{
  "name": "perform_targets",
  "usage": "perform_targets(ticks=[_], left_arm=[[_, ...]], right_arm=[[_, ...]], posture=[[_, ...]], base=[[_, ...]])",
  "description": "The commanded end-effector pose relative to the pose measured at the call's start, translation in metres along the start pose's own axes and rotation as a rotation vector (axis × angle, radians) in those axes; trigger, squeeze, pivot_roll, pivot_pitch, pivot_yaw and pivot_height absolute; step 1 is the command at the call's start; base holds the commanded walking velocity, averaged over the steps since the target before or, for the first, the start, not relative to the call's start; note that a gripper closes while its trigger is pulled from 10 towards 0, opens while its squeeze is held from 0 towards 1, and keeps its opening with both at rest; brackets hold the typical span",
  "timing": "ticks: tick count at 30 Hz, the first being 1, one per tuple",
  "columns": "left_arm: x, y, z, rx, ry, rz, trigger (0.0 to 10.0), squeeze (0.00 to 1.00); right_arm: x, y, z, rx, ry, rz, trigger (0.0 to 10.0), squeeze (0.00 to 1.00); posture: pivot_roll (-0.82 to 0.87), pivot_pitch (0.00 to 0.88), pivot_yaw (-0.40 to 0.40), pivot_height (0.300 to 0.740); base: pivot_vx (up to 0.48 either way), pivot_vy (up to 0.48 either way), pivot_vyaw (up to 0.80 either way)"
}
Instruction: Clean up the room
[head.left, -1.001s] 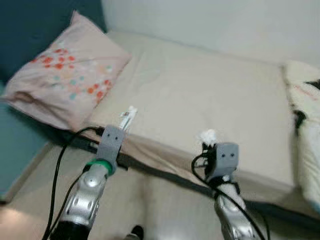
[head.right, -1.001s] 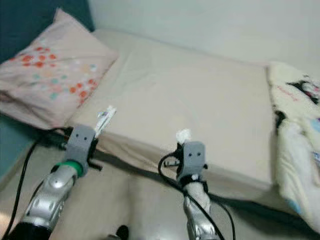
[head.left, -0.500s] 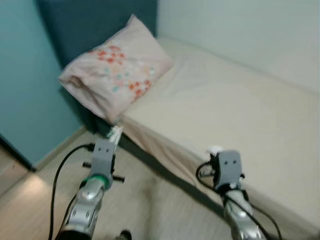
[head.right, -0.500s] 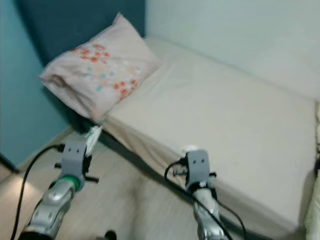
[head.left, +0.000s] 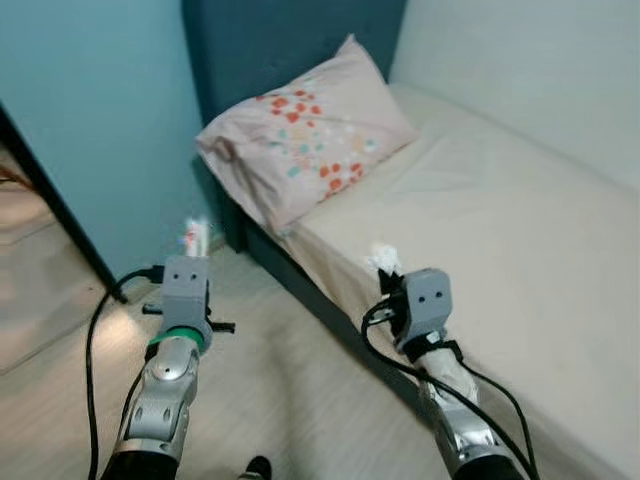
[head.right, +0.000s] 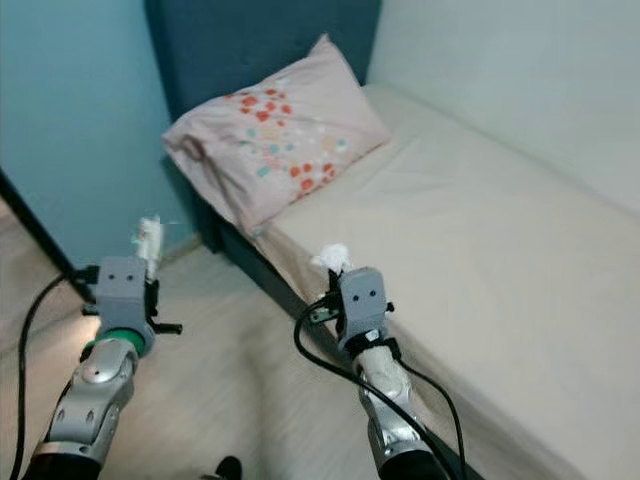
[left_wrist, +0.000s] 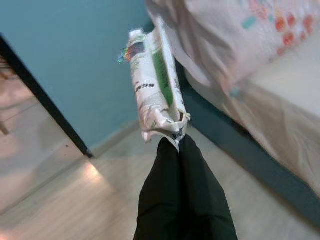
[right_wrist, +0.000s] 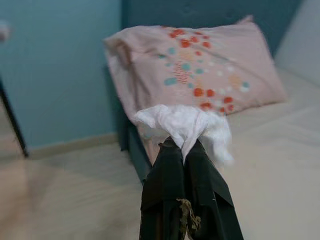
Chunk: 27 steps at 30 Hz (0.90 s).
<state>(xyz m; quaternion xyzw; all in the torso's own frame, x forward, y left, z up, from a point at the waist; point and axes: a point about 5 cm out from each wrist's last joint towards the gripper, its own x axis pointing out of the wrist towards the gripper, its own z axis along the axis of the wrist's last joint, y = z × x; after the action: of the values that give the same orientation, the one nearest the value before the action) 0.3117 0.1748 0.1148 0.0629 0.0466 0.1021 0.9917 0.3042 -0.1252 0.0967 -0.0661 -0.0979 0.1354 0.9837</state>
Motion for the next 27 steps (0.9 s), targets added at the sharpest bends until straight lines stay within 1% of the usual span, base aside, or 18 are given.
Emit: perform_targets(ticks=[1,2,3,4,5,7,8,10,11,15,17,19,27], left_arm=[[-0.002,0.012,-0.003,0.012,0.018,0.079,10.0,0.0],[-0.002,0.016,0.0,0.016,0.012,0.118,10.0,0.0],[-0.002,0.016,0.0,0.016,0.012,0.118,10.0,0.0],[-0.003,0.02,0.002,0.028,0.012,0.154,10.0,0.0],[-0.003,0.02,0.002,0.028,0.012,0.154,10.0,0.0],[-0.005,0.036,0.009,0.04,-0.009,0.275,10.0,0.0],[-0.006,0.041,0.012,0.04,-0.02,0.311,10.0,0.0],[-0.006,0.041,0.012,0.04,-0.02,0.311,10.0,0.0],[-0.009,0.045,0.016,0.053,-0.043,0.342,10.0,0.0],[-0.01,0.043,0.019,0.066,-0.065,0.322,10.0,0.0],[-0.01,0.039,0.022,0.074,-0.083,0.296,10.0,0.0],[-0.009,0.035,0.026,0.081,-0.101,0.276,10.0,0.0],[-0.009,0.031,0.031,0.088,-0.112,0.265,10.0,0.0]], right_arm=[[0.002,0.004,0.004,0.018,-0.015,0.027,10.0,0.0],[0.003,0.005,0.006,0.021,-0.021,0.043,10.0,0.0],[0.003,0.005,0.006,0.021,-0.021,0.043,10.0,0.0],[0.004,0.006,0.008,0.019,-0.028,0.055,10.0,0.0],[0.004,0.006,0.008,0.019,-0.028,0.055,10.0,0.0],[0.01,0.005,0.015,0.023,-0.053,0.074,10.0,0.0],[0.011,0.005,0.018,0.025,-0.062,0.077,10.0,0.0],[0.011,0.005,0.018,0.025,-0.062,0.077,10.0,0.0],[0.015,0.002,0.023,0.031,-0.079,0.074,10.0,0.0],[0.019,-0.001,0.027,0.037,-0.094,0.066,10.0,0.0],[0.02,-0.003,0.029,0.041,-0.1,0.061,10.0,0.0],[0.02,-0.003,0.03,0.042,-0.1,0.058,10.0,0.0],[0.016,-0.002,0.028,0.047,-0.095,0.056,10.0,0.0]], posture=[[0.04,0.087,-0.051,0.74],[0.04,0.087,-0.051,0.74],[0.04,0.087,-0.051,0.74],[0.06,0.094,-0.06,0.74],[0.06,0.094,-0.06,0.74],[0.07,0.101,-0.069,0.74],[0.07,0.101,-0.069,0.74],[0.07,0.101,-0.069,0.74],[0.07,0.101,-0.069,0.74],[0.08,0.108,-0.072,0.74],[0.08,0.108,-0.072,0.74],[0.08,0.108,-0.072,0.74],[0.08,0.108,-0.072,0.74]], base=[[0.0,0.0,0.73],[0.0,0.0,0.73],[0.0,0.0,0.73],[0.0,0.0,0.73],[0.0,0.0,0.73],[0.0,0.0,0.73],[0.0,0.0,0.73],[0.0,0.0,0.73],[0.0,0.0,0.73],[0.0,0.0,0.72],[0.0,0.0,0.73],[0.0,0.0,0.73],[0.0,0.0,0.72]])
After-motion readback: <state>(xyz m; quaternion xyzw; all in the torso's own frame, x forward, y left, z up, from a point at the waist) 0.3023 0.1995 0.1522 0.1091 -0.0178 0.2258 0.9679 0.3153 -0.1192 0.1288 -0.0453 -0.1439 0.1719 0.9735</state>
